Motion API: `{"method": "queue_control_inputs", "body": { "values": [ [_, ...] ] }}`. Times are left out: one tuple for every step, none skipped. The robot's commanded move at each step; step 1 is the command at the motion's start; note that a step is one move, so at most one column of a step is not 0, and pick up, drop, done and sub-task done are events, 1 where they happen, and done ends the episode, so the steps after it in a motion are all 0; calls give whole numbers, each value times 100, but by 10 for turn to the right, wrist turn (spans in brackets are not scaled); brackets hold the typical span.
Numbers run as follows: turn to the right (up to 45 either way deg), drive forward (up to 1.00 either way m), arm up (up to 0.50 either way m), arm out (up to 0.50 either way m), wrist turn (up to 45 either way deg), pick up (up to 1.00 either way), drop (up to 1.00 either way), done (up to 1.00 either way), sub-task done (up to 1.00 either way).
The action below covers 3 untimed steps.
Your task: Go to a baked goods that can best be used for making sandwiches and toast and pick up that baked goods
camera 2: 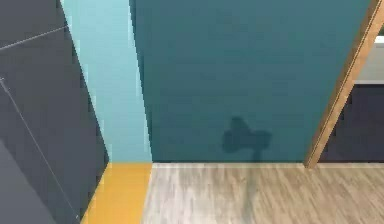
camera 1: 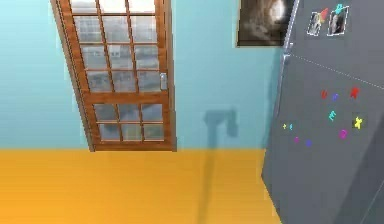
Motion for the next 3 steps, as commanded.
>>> {"method": "queue_control_inputs", "body": {
  "values": [
    [-450, 0, 0, 0, 0, 0, 0, 0, 0],
    [-360, 0, 0, 0, 0, 0, 0, 0, 0],
    [-30, 0, 0, 0, 0, 0, 0, 0, 0]
  ]
}}
